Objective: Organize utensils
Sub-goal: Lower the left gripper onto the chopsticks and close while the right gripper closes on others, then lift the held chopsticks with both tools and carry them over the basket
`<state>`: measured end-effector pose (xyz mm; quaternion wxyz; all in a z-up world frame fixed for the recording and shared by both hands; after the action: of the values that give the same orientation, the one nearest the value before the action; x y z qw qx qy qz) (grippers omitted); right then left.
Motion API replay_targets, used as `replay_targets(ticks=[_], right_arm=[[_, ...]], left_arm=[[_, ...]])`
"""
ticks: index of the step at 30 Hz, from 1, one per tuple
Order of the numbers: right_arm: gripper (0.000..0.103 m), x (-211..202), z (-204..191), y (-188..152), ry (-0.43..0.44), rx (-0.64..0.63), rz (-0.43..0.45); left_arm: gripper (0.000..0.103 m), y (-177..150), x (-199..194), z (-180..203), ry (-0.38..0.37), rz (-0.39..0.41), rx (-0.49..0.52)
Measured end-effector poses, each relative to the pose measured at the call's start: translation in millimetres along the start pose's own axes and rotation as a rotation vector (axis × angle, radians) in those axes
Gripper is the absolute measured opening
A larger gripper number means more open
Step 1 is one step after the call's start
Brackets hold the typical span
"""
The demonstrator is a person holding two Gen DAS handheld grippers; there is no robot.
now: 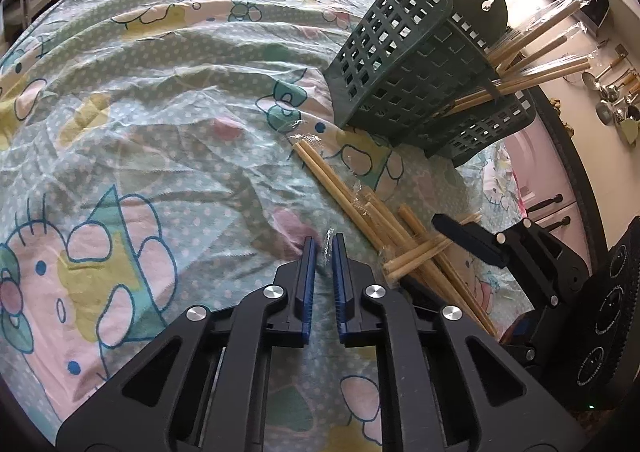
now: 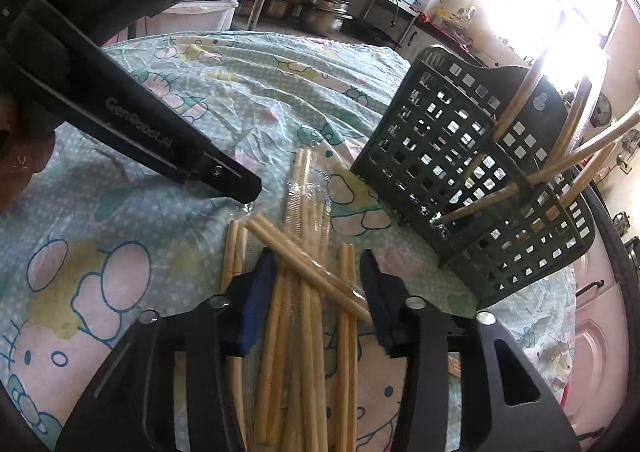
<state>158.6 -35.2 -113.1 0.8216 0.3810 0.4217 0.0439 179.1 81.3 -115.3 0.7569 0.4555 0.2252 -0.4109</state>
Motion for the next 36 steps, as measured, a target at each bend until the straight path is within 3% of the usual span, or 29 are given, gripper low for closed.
replay_targets(ticks=[8,10,17,23,27,36], right_arm=[[0.02,-7,3,5,0.019,0.025,0.037],[0.006,-11,9,7,0.025,0.047,0.05],[0.001,-19,33,7,0.048,0.173,0.064],[0.003,-22,27,7,0.102,0.155,0.048],[0.024,-14,18,8,0.112,0.093,0.016],[0.035,3,-4,17,0.104,-0.027,-0.017]], left_arm=[[0.001,0,-5,-5,-0.019,0.006,-0.008],[0.001,1,-8,-5,-0.027,0.012,-0.011],[0.001,2,-19,-1,-0.046,0.035,-0.007],[0.0,5,-28,6,-0.052,0.051,0.011],[0.0,8,-38,7,-0.048,0.069,0.026],[0.0,9,-58,0,-0.028,0.094,0.039]])
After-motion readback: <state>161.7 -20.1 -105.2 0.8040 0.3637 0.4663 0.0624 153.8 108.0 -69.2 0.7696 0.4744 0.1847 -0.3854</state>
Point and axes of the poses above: each gripper's, at about its wrist camera, not at the fingertips, and x roughly the way its jaws point, z to its right, y to its top, the point moved 2 cm from there along x, roughly the way its jaws point, and after that the axes turned 7 degrees about z, right-handed, at the moved point
